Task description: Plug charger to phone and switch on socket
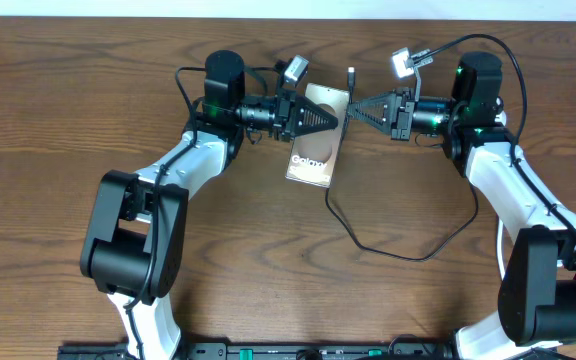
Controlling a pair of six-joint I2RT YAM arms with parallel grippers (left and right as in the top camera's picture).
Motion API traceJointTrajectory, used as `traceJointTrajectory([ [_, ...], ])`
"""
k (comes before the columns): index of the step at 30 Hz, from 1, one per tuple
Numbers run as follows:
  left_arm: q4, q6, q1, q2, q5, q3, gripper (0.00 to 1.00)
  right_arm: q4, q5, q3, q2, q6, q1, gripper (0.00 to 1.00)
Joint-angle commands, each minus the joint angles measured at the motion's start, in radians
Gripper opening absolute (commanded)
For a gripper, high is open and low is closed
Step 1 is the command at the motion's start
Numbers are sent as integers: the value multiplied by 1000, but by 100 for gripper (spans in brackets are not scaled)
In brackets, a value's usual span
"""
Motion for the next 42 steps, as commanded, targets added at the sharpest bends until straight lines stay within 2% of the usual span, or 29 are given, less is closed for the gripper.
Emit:
traceJointTrajectory([
  [1,8,2,-32,-37,43,11,7,14,7,6,-3,21,10,1],
  [19,9,37,-55,-37,42,11,7,-10,14,6,-3,20,58,1],
  [20,9,48,-55,-37,42,11,7,-14,17,6,-3,20,64,2],
  [24,9,101,-55,-37,43,11,7,-63,93,6,-3,9,92,24],
  [27,9,151,-55,-37,43,11,7,-128,151,6,-3,-43,113,30],
  [33,9,185,-55,-37,47,11,7,-217,220,6,-3,-129,149,30],
  [36,9,186,-55,-37,64,11,8,-221,285,6,-3,-130,161,33],
  [42,10,186,-54,-37,79,11,7,-343,431,6,-3,-164,190,33],
])
